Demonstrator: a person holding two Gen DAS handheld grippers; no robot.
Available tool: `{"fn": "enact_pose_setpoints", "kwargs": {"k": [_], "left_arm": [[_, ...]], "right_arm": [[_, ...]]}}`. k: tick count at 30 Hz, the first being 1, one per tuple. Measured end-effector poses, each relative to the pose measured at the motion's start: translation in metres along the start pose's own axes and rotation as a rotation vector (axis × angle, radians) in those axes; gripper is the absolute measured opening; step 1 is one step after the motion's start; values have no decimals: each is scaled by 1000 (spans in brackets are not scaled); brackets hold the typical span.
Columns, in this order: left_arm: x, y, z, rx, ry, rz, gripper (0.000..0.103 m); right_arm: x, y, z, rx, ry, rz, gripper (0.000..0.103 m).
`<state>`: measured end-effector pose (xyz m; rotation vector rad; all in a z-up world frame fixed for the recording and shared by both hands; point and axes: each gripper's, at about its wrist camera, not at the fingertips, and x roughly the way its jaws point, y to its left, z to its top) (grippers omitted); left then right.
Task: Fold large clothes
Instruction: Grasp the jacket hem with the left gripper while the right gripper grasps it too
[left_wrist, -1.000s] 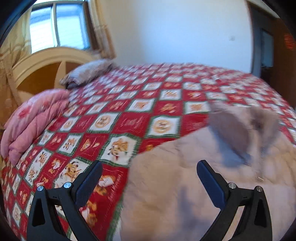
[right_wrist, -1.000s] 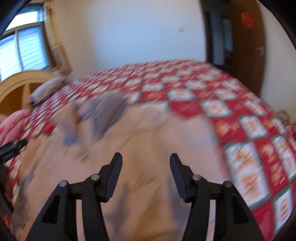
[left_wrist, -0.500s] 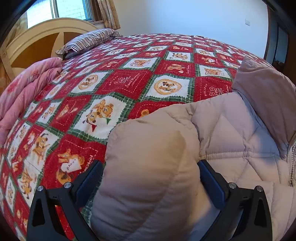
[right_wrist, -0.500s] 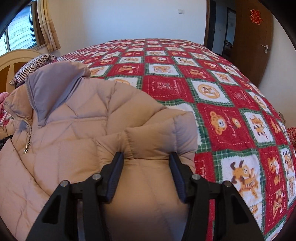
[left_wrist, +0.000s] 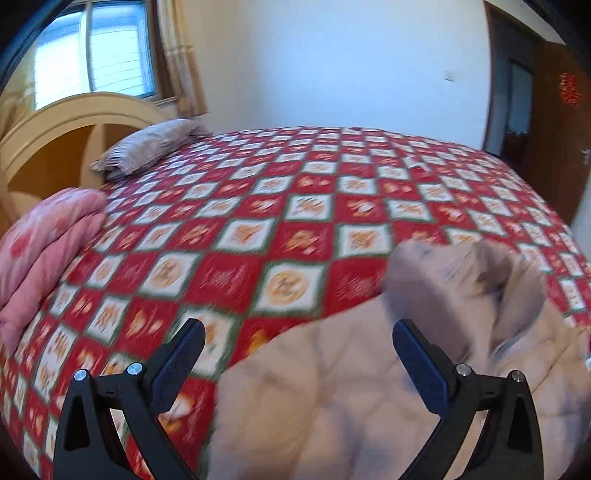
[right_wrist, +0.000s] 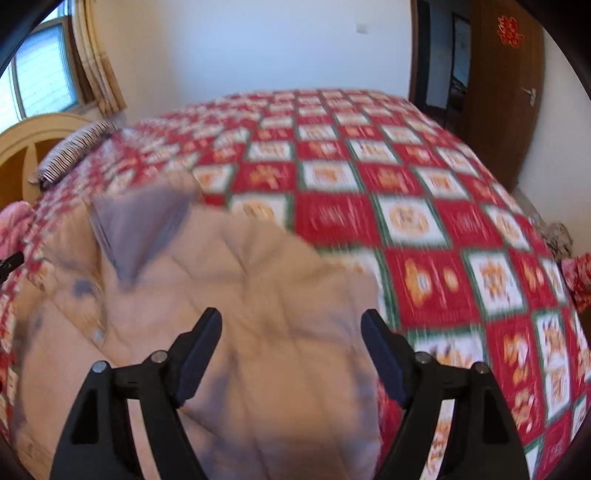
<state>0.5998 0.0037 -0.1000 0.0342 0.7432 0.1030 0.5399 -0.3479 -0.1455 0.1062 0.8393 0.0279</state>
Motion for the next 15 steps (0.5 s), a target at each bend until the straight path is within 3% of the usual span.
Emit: {"fn": "enact_pose_setpoints", "kwargs": {"k": [4, 8, 12, 15], "left_arm": [[22, -28, 30, 55, -2, 6, 102], [56, -50, 45, 99, 41, 2, 102], [88, -71, 48, 167, 75, 25, 102], [107, -78, 43, 189, 107, 1, 102]], "right_arm": [[9, 24, 40, 38, 3, 117, 81], [32, 60, 82, 25, 10, 167, 84], [63, 89, 100, -16, 75, 161, 84], [91, 106, 103, -90, 141, 122, 84]]}}
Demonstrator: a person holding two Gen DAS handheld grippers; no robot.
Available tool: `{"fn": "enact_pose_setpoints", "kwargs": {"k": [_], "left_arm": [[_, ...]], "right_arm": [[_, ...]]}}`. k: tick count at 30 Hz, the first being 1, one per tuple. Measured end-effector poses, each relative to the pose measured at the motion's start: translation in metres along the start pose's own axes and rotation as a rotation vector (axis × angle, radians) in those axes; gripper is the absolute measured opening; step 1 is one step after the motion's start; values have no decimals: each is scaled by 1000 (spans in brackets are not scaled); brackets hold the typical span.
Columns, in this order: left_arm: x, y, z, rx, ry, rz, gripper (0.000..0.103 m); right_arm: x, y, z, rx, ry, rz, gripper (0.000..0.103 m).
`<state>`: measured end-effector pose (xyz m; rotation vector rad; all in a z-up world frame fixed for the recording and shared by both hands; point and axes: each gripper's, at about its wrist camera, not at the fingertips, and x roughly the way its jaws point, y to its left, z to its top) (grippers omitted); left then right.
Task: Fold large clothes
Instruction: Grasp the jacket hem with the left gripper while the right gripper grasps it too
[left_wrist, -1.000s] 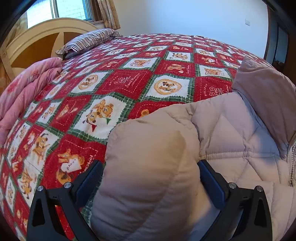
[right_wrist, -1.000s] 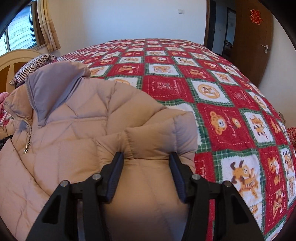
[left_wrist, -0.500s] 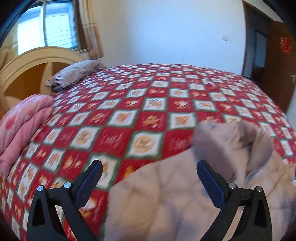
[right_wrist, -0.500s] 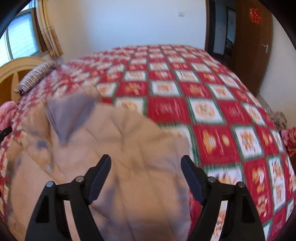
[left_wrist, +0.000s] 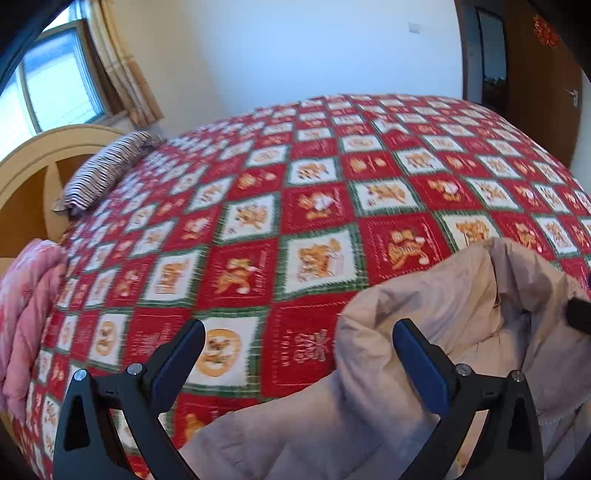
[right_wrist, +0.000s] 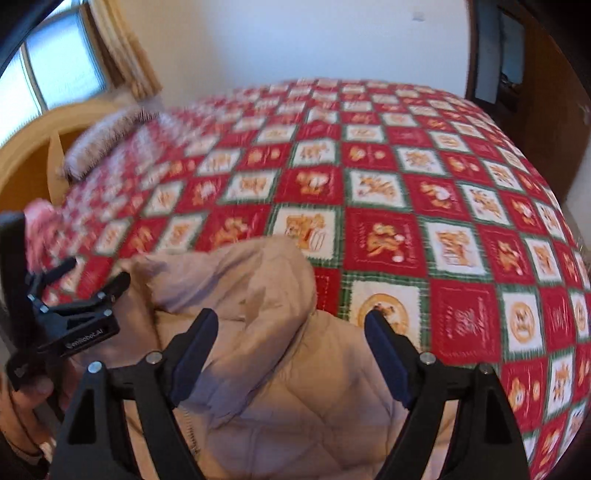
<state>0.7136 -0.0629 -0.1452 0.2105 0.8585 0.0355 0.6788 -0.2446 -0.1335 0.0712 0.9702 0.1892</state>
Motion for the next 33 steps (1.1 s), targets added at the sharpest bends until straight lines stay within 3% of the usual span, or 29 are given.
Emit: {"fn": "enact_pose_setpoints", "kwargs": {"k": [2, 4, 5, 6, 12, 16, 21, 23, 29, 31, 33], "left_arm": [[4, -3, -3, 14, -3, -19, 82], [8, -5, -6, 46, 28, -100, 7], [6, -3, -8, 50, 27, -132, 4], [-1, 0, -10, 54, -4, -128, 4], [-53, 18, -43, 85, -147, -172, 2], [-58, 22, -81, 105, -147, -160, 1], [-37, 13, -112, 125, -88, -138, 1], [-40, 7, -116, 149, -106, -109, 1], [-80, 23, -104, 87, -159, -127, 2], [-98, 30, -99, 64, -190, -132, 3], [-110, 37, -96, 36, -214, -134, 3]], "right_arm": [[16, 1, 0, -32, 37, -27, 83], [26, 1, -2, -73, 65, -61, 59], [27, 1, -4, -96, 68, -75, 32], [23, -1, -9, -124, 57, -88, 19], [-16, -19, -39, -190, -25, -110, 9], [-31, -32, -67, -201, -50, -110, 6], [-15, -39, -94, -193, -20, -130, 5], [-7, -38, -101, -211, -18, -155, 5], [-11, -32, -97, -246, -31, -205, 6], [-13, -32, -98, -263, -37, -222, 11], [-17, -34, -98, -262, -45, -228, 28]]}}
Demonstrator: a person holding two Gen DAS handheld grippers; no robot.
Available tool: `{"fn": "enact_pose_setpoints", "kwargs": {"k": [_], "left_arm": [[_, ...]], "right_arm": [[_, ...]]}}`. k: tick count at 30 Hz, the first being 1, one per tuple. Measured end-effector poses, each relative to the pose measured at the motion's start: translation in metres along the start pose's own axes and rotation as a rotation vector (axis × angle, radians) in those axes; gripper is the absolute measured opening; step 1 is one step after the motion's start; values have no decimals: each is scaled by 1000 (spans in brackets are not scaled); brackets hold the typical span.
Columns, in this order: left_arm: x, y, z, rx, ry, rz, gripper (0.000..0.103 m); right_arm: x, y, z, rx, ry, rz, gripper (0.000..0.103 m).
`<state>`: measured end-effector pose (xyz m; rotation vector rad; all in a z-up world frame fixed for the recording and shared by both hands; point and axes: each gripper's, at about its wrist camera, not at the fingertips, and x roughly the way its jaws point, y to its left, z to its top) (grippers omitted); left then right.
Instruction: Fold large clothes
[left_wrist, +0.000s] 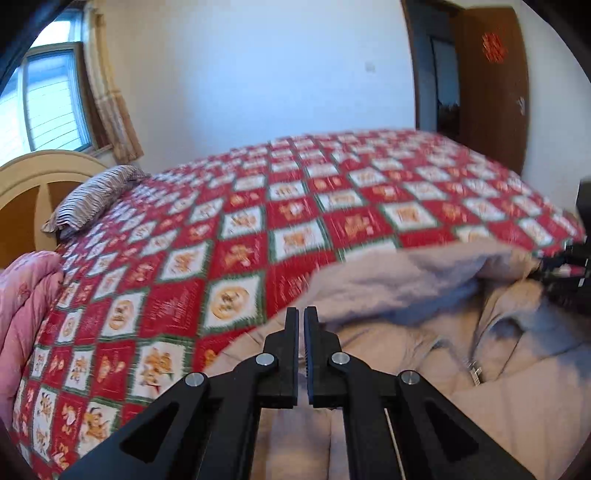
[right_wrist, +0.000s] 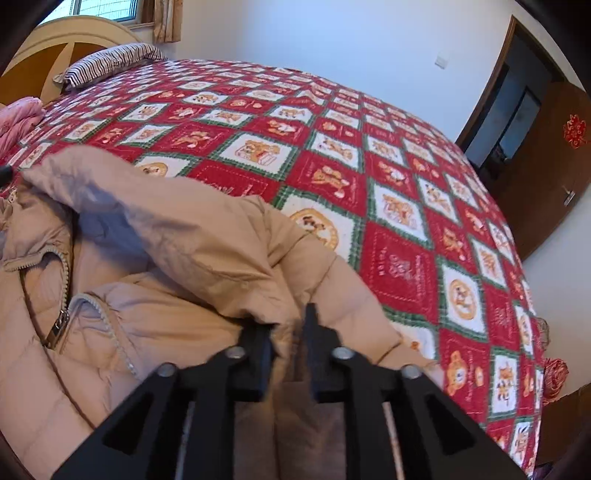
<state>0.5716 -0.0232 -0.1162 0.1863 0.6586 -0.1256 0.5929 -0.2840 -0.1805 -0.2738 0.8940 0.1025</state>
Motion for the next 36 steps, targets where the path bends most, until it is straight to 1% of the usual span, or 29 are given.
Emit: {"fn": "enact_pose_setpoints", "kwargs": {"k": [1, 2, 3, 4, 5, 6, 7, 8, 9, 11, 13, 15, 16, 18, 20, 23, 26, 29, 32, 36], "left_arm": [[-4, 5, 4, -16, -1, -33, 4], [-4, 7, 7, -33, 7, -55, 4], [-3, 13, 10, -61, 15, -67, 8], [-1, 19, 13, -93, 22, -68, 20], [2, 26, 18, -126, 24, -50, 30], [4, 31, 22, -146, 18, -29, 53], [4, 35, 26, -162, 4, 3, 66], [5, 40, 32, -179, -25, 44, 68], [7, 43, 37, -187, -43, 67, 69], [18, 45, 51, -197, -46, 93, 69], [33, 41, 61, -207, -24, 126, 69], [56, 31, 71, -198, 22, 148, 69], [62, 27, 72, -197, 37, 144, 69], [78, 15, 66, -190, 77, 128, 69], [90, 4, 56, -180, 107, 94, 69], [102, -12, 36, -139, 140, 56, 69], [112, -23, 16, -97, 170, 62, 69], [118, -19, 3, -131, 182, 38, 69], [120, -20, -4, -143, 178, 30, 70], [126, -25, -9, -128, 187, 41, 74]], "right_arm": [[0, -2, 0, 8, 7, 7, 32], [-1, -4, -1, 18, 13, 14, 44], [-4, -6, -2, 27, 11, 20, 52], [-9, -9, -4, 29, 4, 26, 53], [-14, -11, -6, 24, 2, 26, 53], [-19, -13, -7, 23, 4, 21, 53], [-24, -15, -8, 26, 1, 26, 53], [-30, -17, -9, 33, -1, 31, 53], [-36, -21, -9, 44, -3, 29, 53], [-50, -28, -7, 75, -31, 28, 53], [-58, -37, 5, 153, -74, 21, 53], [-56, -44, 23, 246, -97, 60, 54], [-51, -45, 36, 301, -114, 90, 54], [-41, -41, 52, 354, -130, 122, 54], [-23, -27, 70, 386, -122, 171, 54], [0, 5, 82, 326, -92, 205, 54], [20, 26, 73, 271, -50, 218, 54], [34, 35, 55, 236, -25, 206, 54], [40, 33, 42, 228, -31, 204, 54], [45, 32, 39, 233, -32, 203, 54]]}}
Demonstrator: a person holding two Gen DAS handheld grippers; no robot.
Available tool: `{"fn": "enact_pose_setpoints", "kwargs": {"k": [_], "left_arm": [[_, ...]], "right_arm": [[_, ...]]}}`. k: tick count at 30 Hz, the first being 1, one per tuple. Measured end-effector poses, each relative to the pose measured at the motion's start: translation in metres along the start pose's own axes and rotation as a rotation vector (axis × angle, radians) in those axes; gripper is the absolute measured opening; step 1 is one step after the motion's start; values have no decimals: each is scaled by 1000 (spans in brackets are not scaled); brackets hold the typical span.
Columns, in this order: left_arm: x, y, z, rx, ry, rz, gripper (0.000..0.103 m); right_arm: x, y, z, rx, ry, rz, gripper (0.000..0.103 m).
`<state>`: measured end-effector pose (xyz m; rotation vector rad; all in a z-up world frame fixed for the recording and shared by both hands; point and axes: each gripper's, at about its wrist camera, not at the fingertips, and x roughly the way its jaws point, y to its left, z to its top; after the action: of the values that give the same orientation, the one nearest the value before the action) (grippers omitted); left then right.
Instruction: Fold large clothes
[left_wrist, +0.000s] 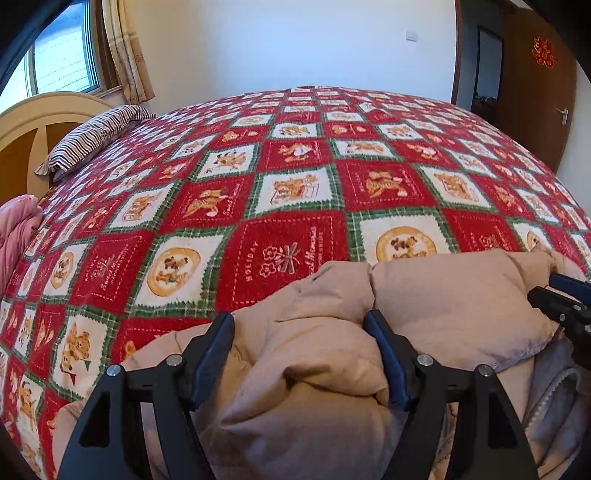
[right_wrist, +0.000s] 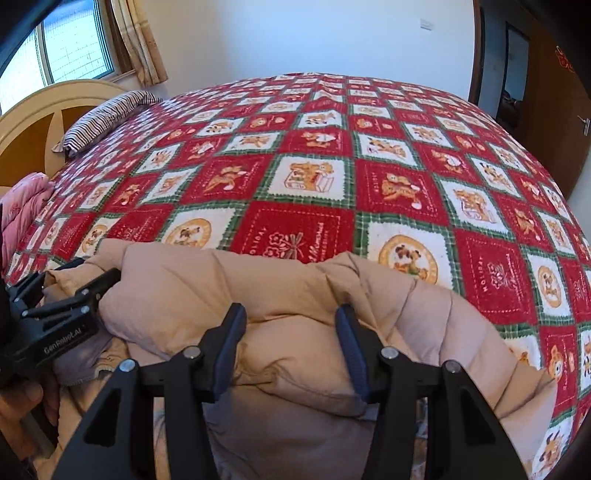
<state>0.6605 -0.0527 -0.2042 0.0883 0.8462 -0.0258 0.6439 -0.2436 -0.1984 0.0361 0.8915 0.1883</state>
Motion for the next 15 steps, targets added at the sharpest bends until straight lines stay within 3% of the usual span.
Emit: {"fn": "enact_pose_setpoints", "kwargs": {"k": [15], "left_arm": [[10, -5, -5, 21, 22, 25, 84]], "right_arm": [[20, 16, -9, -84, 1, -111, 54]]}}
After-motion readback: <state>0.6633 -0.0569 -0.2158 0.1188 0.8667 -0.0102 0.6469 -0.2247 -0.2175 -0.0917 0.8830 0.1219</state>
